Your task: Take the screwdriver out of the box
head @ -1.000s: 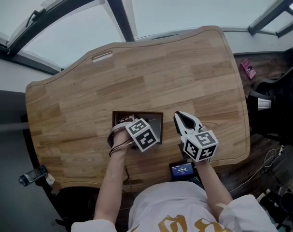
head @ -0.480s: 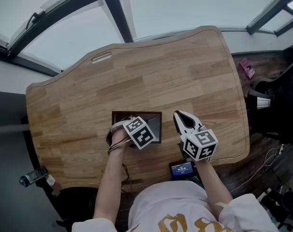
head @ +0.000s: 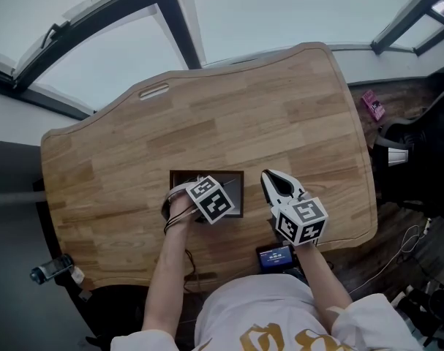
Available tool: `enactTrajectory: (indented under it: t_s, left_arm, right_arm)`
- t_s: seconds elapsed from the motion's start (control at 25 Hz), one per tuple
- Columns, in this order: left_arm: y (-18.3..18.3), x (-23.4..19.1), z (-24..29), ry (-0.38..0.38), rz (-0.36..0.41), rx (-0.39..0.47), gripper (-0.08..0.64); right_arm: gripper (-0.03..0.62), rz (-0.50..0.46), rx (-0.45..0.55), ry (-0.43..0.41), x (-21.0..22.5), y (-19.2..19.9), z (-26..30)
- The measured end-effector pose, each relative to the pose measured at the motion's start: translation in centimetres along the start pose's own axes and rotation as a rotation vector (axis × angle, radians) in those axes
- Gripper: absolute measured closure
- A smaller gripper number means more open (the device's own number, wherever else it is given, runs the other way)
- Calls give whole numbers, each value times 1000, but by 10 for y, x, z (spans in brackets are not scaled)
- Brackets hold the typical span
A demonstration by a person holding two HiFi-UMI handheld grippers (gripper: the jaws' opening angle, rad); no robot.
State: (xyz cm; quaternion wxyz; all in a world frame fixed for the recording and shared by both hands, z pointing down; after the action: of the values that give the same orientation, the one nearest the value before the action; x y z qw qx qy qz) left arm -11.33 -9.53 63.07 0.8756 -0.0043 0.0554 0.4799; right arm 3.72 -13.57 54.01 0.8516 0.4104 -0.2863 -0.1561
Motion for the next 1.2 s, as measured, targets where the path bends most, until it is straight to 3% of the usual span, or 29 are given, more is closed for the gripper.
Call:
enactTrajectory:
  t_s: [0.52,1.2]
  left_arm:
    - [2,10,-5,-28,-8,9,480]
    - [-1,10,-33,-119,-46,74,480]
  right_arm:
    - [560,-23,20,0,-6,-6,-17]
    - [560,-43,44,-13,-20,-10,-34]
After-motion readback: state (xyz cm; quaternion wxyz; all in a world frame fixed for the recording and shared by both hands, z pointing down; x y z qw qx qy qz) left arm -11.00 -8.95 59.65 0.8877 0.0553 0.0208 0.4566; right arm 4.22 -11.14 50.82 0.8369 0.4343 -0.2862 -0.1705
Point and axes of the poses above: the fingertips, and each gripper's own axes: z forward along the fingers, x to its right, y out of its underside, the point moved 3 cm from there along -z, backward along the fingers, and after that the axes turned 3 degrees about -z, right-handed, at the moved point
